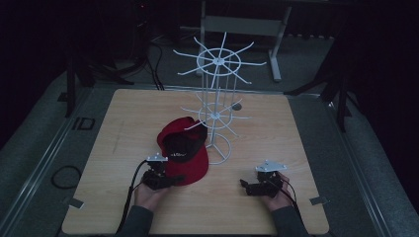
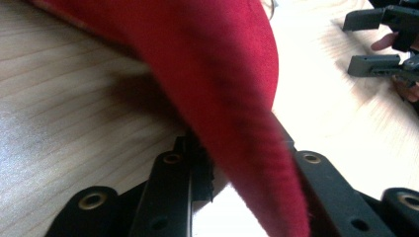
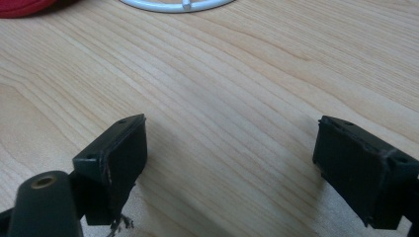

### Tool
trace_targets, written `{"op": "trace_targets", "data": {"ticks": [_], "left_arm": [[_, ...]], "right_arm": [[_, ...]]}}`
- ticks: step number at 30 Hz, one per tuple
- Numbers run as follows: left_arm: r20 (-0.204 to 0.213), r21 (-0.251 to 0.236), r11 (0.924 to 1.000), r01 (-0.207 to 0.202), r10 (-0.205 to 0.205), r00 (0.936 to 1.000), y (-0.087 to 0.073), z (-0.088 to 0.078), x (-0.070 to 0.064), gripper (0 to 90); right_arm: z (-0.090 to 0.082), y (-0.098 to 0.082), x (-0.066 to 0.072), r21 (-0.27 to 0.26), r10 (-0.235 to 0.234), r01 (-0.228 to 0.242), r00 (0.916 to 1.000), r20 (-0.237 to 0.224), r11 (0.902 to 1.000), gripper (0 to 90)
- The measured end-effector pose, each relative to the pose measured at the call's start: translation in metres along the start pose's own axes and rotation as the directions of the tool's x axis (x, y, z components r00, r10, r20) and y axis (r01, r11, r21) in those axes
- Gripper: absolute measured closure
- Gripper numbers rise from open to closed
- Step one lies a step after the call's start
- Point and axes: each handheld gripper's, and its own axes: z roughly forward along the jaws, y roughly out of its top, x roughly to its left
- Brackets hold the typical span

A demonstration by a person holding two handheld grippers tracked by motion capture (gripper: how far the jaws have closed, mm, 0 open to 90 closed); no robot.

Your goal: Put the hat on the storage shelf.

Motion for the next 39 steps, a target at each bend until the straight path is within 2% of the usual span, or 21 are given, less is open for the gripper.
{"op": "trace_targets", "data": {"ticks": [5,6,8,9,13,19,23,25,30,35,39], "left_arm": [[-0.020,-0.024,0.9997,-0.002,0.002,0.9998,-0.001,-0.004,-0.001,80.8],[-0.042,-0.043,0.9991,-0.002,0.000,0.9991,-0.001,-0.007,-0.002,80.8],[-0.049,-0.054,0.9985,0.004,-0.007,0.9988,-0.002,-0.008,-0.001,84.4],[-0.076,-0.064,0.9979,-0.004,-0.001,0.9971,-0.002,-0.010,-0.001,84.5],[-0.098,-0.099,0.9941,0.043,-0.053,0.9937,-0.003,-0.015,0.007,84.8],[-0.155,-0.148,0.9862,0.074,-0.097,0.9832,-0.004,-0.027,0.018,85.4],[-0.166,-0.186,0.9779,0.095,-0.126,0.9780,-0.002,-0.037,0.021,85.4],[-0.170,-0.205,0.9753,0.082,-0.118,0.9784,0.000,-0.043,0.022,85.4],[-0.207,-0.252,0.9664,0.052,-0.106,0.9726,0.007,-0.057,0.018,85.3],[-0.240,-0.267,0.9632,0.034,-0.100,0.9656,0.014,-0.069,0.019,85.3],[-0.259,-0.287,0.9578,0.021,-0.099,0.9608,0.018,-0.076,0.021,85.3]], "right_arm": [[0.000,0.000,0.000,0.000,0.000,0.000,1.0000,0.000,1.0000,13.3],[0.000,0.000,0.000,0.000,0.000,0.000,1.0000,0.001,1.0000,13.3],[0.000,0.000,0.000,0.000,0.000,0.000,1.0000,0.000,1.0000,13.2],[0.000,0.000,0.000,0.000,0.000,0.000,1.0000,0.000,1.0000,13.2],[0.000,0.000,0.000,0.000,0.000,0.000,1.0000,0.001,1.0000,13.2],[0.000,0.000,0.000,0.000,0.000,0.000,1.0000,0.000,1.0000,13.2],[0.000,0.000,0.000,0.000,0.000,0.000,1.0000,0.000,1.0000,13.2],[0.000,0.000,0.000,0.001,0.000,0.000,1.0000,0.000,1.0000,13.2],[0.000,0.000,0.000,0.000,0.000,0.000,1.0000,0.000,1.0000,13.2],[0.000,0.000,0.000,0.000,0.000,0.000,1.0000,0.000,1.0000,13.3],[0.000,0.000,0.000,0.000,0.000,0.000,1.0000,0.000,1.0000,13.3]]}}
